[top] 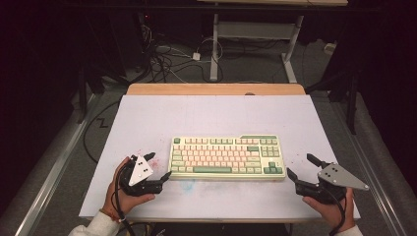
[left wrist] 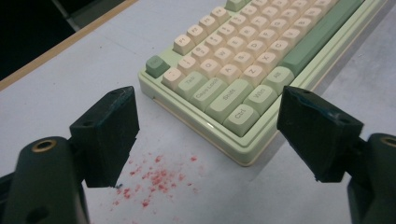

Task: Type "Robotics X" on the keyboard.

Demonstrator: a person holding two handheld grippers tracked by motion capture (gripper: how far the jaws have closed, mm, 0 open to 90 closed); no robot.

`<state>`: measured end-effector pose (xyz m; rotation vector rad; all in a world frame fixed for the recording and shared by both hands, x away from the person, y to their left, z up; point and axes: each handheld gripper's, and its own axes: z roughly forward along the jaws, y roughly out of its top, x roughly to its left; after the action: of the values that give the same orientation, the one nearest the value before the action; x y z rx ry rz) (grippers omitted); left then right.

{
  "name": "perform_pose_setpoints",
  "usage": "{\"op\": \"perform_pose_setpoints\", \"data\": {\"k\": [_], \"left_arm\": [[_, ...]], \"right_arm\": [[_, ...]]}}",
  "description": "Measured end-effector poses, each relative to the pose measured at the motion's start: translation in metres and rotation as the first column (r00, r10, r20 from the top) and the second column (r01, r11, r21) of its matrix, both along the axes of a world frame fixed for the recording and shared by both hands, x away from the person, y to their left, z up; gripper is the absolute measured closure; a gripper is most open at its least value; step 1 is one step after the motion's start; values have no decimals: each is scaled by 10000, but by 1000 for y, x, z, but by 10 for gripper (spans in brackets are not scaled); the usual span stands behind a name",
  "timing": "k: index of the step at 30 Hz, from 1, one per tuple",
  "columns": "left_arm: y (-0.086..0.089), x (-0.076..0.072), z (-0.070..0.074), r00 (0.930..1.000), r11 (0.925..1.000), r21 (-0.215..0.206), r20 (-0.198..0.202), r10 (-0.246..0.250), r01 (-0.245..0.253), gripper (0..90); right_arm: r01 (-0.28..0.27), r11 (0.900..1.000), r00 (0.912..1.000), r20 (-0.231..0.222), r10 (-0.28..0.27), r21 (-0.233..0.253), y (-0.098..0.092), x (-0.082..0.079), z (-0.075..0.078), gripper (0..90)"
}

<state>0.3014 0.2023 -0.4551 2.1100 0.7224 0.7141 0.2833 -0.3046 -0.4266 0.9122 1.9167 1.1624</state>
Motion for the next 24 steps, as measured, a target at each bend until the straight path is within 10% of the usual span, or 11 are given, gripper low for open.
{"op": "perform_pose_setpoints", "data": {"k": [24], "left_arm": [[4, 9, 0, 9987, 9997, -11, -441, 240, -240, 254]], "right_arm": [[-166, 9996, 9999, -4, 166, -240, 8, 9, 2, 276]]}}
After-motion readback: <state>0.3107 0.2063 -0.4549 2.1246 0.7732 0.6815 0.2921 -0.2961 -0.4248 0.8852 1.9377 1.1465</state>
